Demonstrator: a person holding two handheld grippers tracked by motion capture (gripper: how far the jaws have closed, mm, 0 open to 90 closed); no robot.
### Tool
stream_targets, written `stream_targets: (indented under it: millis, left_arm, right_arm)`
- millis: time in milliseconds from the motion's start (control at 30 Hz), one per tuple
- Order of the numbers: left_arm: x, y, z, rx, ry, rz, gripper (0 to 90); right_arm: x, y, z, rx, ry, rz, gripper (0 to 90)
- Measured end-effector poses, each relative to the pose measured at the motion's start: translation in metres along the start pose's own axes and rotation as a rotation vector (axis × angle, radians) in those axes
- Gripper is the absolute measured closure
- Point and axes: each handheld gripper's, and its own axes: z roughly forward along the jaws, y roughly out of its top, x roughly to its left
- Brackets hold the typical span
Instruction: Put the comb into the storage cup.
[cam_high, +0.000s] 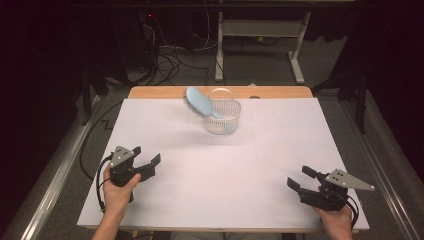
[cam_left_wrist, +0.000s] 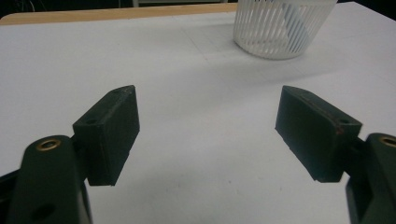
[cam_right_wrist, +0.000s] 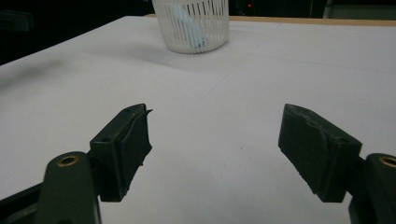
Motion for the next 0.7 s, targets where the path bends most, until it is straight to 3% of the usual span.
stream_targets:
  millis: [700]
  left_arm:
    - [0.004, -0.011, 0.000, 0.020, 0.022, -0.012, 22.4]
  right_arm:
    - [0.000, 0.000, 0.000, 0.000, 0.000, 0.002, 25.2]
